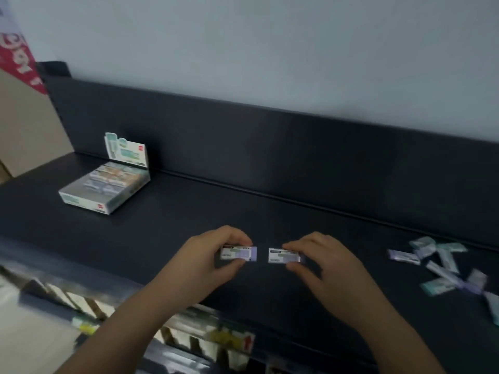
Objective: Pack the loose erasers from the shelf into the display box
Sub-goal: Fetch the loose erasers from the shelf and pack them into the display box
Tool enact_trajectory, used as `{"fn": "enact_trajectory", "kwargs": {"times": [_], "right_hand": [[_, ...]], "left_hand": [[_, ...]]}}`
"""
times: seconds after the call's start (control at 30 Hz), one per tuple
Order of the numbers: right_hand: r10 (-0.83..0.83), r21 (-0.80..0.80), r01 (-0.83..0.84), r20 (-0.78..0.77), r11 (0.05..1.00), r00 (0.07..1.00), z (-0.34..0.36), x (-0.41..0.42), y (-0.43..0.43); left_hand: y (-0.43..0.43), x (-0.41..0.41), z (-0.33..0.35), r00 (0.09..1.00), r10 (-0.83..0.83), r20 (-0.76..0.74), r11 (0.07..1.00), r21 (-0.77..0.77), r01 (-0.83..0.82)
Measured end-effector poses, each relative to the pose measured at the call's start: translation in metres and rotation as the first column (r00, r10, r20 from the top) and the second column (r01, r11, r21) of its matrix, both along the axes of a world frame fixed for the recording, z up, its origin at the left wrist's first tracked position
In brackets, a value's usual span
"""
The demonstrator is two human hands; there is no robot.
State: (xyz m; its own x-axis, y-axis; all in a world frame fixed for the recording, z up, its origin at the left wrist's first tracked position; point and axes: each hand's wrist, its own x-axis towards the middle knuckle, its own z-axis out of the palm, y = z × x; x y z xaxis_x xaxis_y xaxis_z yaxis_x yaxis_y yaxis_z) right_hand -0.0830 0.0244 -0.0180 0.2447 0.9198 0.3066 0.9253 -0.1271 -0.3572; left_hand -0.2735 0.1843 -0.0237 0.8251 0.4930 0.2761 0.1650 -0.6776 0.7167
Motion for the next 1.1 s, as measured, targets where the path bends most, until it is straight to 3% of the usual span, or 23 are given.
{"fn": "enact_trajectory", "kwargs": {"times": [0.43,1.1], "right_hand": [[0.039,0.007,-0.038,-0.075,0.999,0.996,-0.019,-0.113,0.140],[0.103,-0.034,-0.104,-0.028,0.994,0.994,-0.004,-0.117,0.205]], "left_hand": [[0.122,-0.107,-0.004,0.998,0.016,-0.061,1.000,0.026,-0.014],[0.168,-0.114,-0.003,0.991,0.114,-0.068,0.990,0.086,-0.108]]}}
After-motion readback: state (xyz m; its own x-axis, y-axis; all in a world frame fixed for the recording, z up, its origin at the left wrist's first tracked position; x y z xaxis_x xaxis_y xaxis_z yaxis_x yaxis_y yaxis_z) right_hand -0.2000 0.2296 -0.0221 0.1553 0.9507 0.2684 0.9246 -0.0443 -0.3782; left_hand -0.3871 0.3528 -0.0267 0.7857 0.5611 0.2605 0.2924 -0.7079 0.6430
